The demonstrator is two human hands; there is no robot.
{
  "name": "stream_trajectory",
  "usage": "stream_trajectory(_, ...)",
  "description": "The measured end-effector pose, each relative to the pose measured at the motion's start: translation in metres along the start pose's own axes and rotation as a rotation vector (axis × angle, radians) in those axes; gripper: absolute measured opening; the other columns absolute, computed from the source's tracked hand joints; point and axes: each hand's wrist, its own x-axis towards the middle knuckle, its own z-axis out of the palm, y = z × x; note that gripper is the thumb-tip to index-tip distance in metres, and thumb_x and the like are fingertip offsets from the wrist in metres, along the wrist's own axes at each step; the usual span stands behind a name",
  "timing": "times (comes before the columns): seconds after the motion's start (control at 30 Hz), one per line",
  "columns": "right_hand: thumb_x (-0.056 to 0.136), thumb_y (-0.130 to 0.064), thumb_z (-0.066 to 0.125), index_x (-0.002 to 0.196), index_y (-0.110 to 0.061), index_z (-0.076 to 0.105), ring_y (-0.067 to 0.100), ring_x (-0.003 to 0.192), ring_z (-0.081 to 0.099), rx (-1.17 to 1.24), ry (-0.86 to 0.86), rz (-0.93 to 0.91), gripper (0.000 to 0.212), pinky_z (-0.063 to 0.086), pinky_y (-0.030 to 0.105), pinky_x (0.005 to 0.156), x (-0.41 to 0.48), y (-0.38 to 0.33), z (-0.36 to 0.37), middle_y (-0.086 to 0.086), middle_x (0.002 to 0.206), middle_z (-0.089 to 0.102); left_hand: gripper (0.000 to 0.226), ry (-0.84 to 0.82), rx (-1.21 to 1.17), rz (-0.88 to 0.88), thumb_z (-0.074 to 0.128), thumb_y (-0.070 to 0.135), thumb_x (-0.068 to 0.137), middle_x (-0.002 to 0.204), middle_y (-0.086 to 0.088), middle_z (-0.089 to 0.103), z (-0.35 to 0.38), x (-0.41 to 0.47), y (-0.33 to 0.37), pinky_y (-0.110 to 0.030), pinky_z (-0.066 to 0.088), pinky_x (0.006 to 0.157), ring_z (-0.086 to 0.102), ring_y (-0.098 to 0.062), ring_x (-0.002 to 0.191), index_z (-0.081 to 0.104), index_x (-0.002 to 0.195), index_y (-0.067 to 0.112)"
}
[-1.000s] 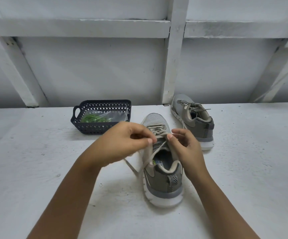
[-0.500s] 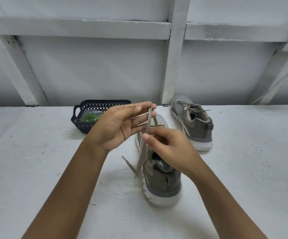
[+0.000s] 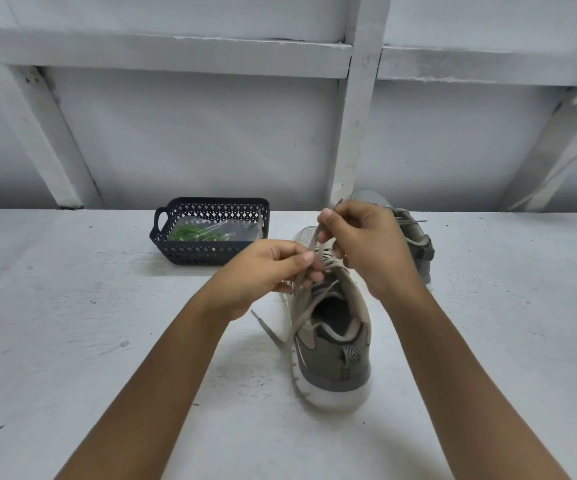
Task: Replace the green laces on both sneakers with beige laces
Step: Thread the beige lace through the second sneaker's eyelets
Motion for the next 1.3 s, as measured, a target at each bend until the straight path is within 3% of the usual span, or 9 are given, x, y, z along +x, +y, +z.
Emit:
stream_trajectory(0.3,0.095,-0.014,0.052,0.073,-0.011,0.061,0.004,0.038,0.043,0.051,0.087,0.102,0.023,0.034,0.017,0.041,0.021,0.002,-0.011,-0.006,0.060,0.063,0.016,-0.059,0.073,0.011,0.060,0.015,0.089,0.077,0.003,0.072,-0.020,-0.006,-0.009,-0.025,0.042,0.073,0.061,-0.006,0.070,0.073,0.085,0.022)
stream_trajectory(0.47,0.096,-0.014,0.051,0.083,-0.009,0.065,0.001,0.039,0.052,0.054,0.061,0.200,0.019,0.039,0.015,0.040,0.026,0.010,-0.011,-0.004,0.066,0.065,0.015,-0.069,-0.048,0.021,0.063,0.019,0.077,0.084,-0.005,0.074,-0.027,-0.006,-0.009,-0.025,0.047,0.073,0.064,-0.010,0.066,0.071,0.088,0.013)
stream_trajectory(0.6,0.094,-0.026,0.053,0.101,-0.013,0.063,0.013,0.073,0.062,-0.313,-0.040,0.126,0.018,0.046,0.025,0.063,0.013,0.017,-0.008,0.000,0.089,0.067,0.010,0.121,-0.284,-0.047,0.057,0.009,0.087,0.080,-0.001,0.074,-0.021,-0.003,-0.010,-0.017,0.047,0.066,0.068,-0.006,0.067,0.064,0.082,0.014)
stream_trajectory(0.77,0.093,-0.033,0.053,0.088,-0.010,0.068,0.022,0.095,0.053,-0.671,-0.098,-0.016,0.028,0.034,0.027,0.075,-0.014,0.024,0.002,0.003,0.091,0.050,0.022,0.307,-0.341,-0.088,0.066,0.011,0.082,0.072,0.011,0.070,-0.013,0.002,-0.021,-0.018,0.041,0.063,0.055,-0.004,0.063,0.075,0.065,0.019)
stream_trajectory(0.87,0.094,-0.039,0.050,0.082,-0.011,0.071,0.026,0.107,0.048,-0.777,-0.170,-0.014,0.036,0.039,0.033,0.090,-0.017,0.035,0.006,0.008,0.095,0.053,0.015,0.334,-0.269,-0.081,0.067,0.011,0.083,0.070,0.014,0.069,-0.008,0.004,-0.027,-0.019,0.040,0.064,0.055,-0.001,0.060,0.074,0.072,0.019)
stream_trajectory(0.97,0.091,-0.048,0.051,0.071,-0.017,0.069,0.022,0.106,0.048,-0.755,-0.168,0.006,0.041,0.040,0.034,0.086,-0.016,0.040,0.008,0.010,0.092,0.060,0.008,0.329,-0.181,-0.054,0.066,0.008,0.083,0.074,0.017,0.070,-0.002,0.004,-0.032,-0.019,0.041,0.064,0.058,0.005,0.059,0.072,0.078,0.010)
stream_trajectory(1.07,0.087,-0.049,0.056,0.070,-0.024,0.070,0.021,0.105,0.049,-0.723,-0.156,0.009,0.034,0.041,0.033,0.087,-0.013,0.044,0.011,0.008,0.095,0.061,0.006,0.376,-0.154,0.020,0.064,-0.003,0.083,0.070,0.014,0.069,0.003,0.004,-0.035,-0.007,0.042,0.055,0.058,0.008,0.056,0.070,0.085,-0.005)
stream_trajectory(1.17,0.087,-0.037,0.059,0.068,-0.026,0.069,0.021,0.109,0.048,-0.633,-0.160,0.048,0.025,0.039,0.031,0.089,-0.011,0.047,0.010,0.008,0.102,0.059,0.008,0.399,-0.124,0.076,0.063,-0.007,0.083,0.073,0.008,0.067,0.008,0.004,-0.037,-0.003,0.040,0.055,0.057,0.009,0.055,0.069,0.082,-0.003)
stream_trajectory(1.3,0.086,-0.032,0.059,0.053,-0.037,0.053,0.024,0.103,0.052,-0.551,-0.163,0.073,0.034,0.043,0.033,0.087,-0.007,0.053,0.009,0.011,0.096,0.061,0.016,0.406,-0.064,0.105,0.065,-0.005,0.082,0.072,0.011,0.069,0.010,0.007,-0.045,-0.008,0.046,0.067,0.062,0.006,0.068,0.071,0.073,0.008)
